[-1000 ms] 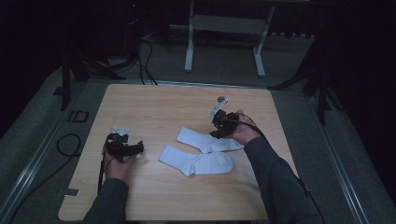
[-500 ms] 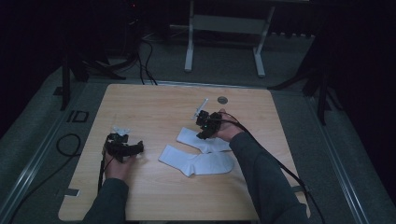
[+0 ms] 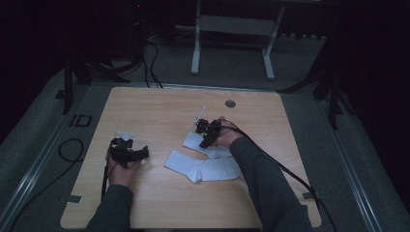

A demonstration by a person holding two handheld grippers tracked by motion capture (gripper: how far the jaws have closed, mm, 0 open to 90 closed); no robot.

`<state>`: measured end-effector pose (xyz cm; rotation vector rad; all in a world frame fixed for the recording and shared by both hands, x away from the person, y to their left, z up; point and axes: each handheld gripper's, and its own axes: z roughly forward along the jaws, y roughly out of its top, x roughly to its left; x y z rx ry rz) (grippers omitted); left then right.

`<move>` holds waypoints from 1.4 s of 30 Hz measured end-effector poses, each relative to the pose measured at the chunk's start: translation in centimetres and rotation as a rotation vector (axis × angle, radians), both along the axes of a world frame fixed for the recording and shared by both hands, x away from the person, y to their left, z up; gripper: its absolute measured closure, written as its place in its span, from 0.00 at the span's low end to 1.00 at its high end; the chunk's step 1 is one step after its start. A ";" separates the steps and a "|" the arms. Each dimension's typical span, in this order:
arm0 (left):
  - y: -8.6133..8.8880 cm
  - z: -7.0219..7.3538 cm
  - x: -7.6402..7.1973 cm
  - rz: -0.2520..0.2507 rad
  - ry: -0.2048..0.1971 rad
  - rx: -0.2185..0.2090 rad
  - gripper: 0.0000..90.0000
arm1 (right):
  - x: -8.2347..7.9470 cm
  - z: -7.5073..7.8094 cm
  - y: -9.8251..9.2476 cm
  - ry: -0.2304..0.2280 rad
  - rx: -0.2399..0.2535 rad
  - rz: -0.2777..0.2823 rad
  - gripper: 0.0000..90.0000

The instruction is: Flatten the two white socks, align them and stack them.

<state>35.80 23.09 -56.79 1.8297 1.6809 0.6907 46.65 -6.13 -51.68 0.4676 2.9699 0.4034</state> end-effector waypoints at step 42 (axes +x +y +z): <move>-0.1 0.0 0.0 0.000 -0.001 -0.001 0.12 | -0.9 7.9 -4.5 -0.155 0.071 -0.059 0.92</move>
